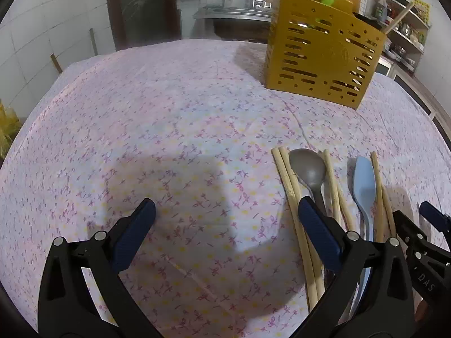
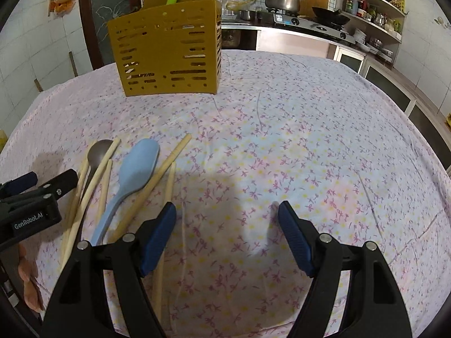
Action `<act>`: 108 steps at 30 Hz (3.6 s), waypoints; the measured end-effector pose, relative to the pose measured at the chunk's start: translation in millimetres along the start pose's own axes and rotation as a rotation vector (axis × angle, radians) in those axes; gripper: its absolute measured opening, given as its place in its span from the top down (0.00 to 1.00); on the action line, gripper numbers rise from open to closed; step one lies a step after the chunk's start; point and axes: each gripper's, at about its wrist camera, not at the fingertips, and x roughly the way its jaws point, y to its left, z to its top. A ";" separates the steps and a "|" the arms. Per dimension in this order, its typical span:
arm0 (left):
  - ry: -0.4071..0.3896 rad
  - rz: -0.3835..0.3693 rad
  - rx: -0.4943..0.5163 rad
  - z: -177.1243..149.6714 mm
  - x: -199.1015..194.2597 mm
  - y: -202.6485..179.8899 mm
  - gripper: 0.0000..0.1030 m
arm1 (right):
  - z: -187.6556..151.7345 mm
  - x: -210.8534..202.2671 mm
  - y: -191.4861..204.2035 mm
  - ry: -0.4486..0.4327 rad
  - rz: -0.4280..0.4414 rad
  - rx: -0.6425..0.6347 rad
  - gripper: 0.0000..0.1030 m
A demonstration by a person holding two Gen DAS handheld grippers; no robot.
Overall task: Organize utensils
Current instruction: 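Bring both open tools back over the remaining utensils, then close the right tool on a wooden chopstick, then close the left tool on another wooden chopstick, then lift the chopstick with the left tool while the right tool carries its chopstick toward the holder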
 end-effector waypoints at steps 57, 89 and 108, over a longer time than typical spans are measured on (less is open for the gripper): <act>-0.006 0.025 0.019 -4.7 -5.7 -9.5 0.06 | 8.5 -3.2 -20.7 0.008 0.068 -0.008 0.94; 0.104 -0.006 0.083 25.8 12.7 -63.8 0.94 | 13.6 4.3 -23.4 0.004 0.069 0.027 0.94; -0.126 -0.044 -0.004 7.6 -63.7 -28.5 0.95 | 20.6 -62.2 -25.7 -0.246 0.111 0.050 0.94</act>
